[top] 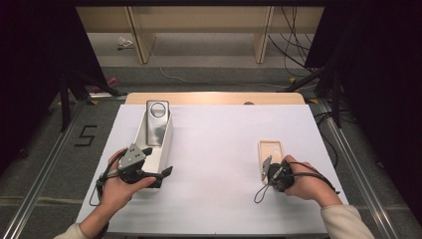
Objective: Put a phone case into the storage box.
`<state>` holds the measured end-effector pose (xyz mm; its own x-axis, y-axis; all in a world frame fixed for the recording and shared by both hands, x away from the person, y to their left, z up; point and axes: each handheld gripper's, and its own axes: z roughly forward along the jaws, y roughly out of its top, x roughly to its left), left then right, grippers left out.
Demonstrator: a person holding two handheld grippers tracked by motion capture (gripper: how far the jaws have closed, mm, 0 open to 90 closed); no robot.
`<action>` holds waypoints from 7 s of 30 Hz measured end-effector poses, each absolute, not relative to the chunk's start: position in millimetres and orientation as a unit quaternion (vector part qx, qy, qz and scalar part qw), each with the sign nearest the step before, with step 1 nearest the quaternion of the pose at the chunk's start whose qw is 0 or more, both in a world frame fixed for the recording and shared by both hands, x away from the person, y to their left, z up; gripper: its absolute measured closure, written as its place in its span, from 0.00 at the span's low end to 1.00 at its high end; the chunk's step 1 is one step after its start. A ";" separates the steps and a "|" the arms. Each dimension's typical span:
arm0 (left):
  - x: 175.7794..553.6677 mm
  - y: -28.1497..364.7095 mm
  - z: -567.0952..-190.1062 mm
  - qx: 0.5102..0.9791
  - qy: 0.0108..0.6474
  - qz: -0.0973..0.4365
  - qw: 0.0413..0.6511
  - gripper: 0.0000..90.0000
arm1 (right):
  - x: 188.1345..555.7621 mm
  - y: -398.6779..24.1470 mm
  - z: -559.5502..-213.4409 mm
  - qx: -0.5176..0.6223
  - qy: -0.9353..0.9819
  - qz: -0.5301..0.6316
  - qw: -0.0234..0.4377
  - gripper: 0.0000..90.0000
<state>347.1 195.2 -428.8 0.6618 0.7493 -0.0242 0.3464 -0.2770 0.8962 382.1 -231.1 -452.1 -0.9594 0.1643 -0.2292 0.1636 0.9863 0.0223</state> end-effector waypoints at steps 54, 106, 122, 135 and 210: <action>346.8 195.9 -428.0 0.768 0.357 0.209 0.489 0.06 | 377.8 -236.1 -436.6 0.085 0.984 0.101 0.120 0.96; 346.6 193.9 -428.5 0.769 0.355 0.206 0.490 0.08 | 369.0 -194.4 -432.2 0.109 0.913 0.361 0.153 0.96; 346.0 177.4 -409.1 0.760 0.352 0.189 0.512 0.13 | 362.4 -175.9 -431.4 0.090 0.913 0.370 0.150 0.96; 366.3 145.0 -388.2 0.773 0.348 0.178 0.499 0.17 | 357.9 -161.3 -430.9 0.079 0.911 0.378 0.145 0.96; 430.4 39.2 -371.7 0.760 0.389 0.075 0.515 0.92 | 357.3 -153.5 -429.1 0.111 0.894 0.389 0.195 0.62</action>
<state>430.4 39.2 -371.7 0.6858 0.6691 -0.2863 0.5143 -0.1672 0.8411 357.3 -153.5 -429.1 -0.8995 0.3493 -0.2624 0.0461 0.6731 0.7381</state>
